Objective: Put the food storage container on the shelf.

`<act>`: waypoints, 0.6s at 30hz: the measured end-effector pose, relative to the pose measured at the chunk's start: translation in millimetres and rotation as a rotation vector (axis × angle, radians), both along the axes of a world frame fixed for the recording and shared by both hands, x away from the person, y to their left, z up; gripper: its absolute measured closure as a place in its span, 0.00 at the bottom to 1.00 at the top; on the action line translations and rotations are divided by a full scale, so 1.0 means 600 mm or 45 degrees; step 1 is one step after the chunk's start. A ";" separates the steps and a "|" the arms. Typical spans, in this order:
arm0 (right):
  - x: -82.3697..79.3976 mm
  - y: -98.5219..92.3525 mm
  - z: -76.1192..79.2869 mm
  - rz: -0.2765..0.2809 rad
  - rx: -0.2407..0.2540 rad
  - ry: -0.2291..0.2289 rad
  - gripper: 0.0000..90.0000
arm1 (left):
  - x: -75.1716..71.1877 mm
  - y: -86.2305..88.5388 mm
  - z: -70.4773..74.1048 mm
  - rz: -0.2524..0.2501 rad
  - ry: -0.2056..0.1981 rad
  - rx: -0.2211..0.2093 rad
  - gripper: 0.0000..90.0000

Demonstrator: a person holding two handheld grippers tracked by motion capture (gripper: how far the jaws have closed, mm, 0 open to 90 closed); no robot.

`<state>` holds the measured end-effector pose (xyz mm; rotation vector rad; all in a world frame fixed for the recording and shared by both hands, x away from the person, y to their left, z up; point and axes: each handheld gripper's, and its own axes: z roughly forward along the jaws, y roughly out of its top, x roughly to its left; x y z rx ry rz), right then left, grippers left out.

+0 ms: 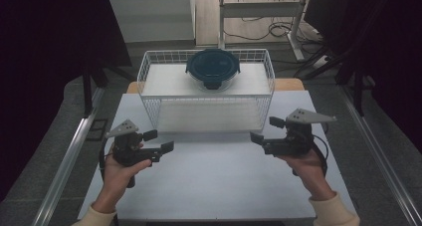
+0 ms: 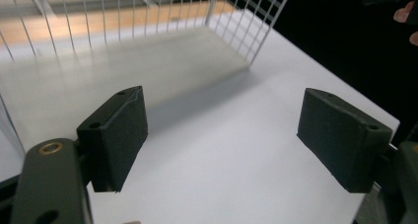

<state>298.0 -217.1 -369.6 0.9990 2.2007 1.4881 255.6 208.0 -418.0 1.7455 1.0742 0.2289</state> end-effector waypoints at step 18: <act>-0.025 -0.031 -0.140 -0.036 -0.112 0.165 0.12 | -0.029 -0.016 -0.099 0.017 0.107 0.200 0.19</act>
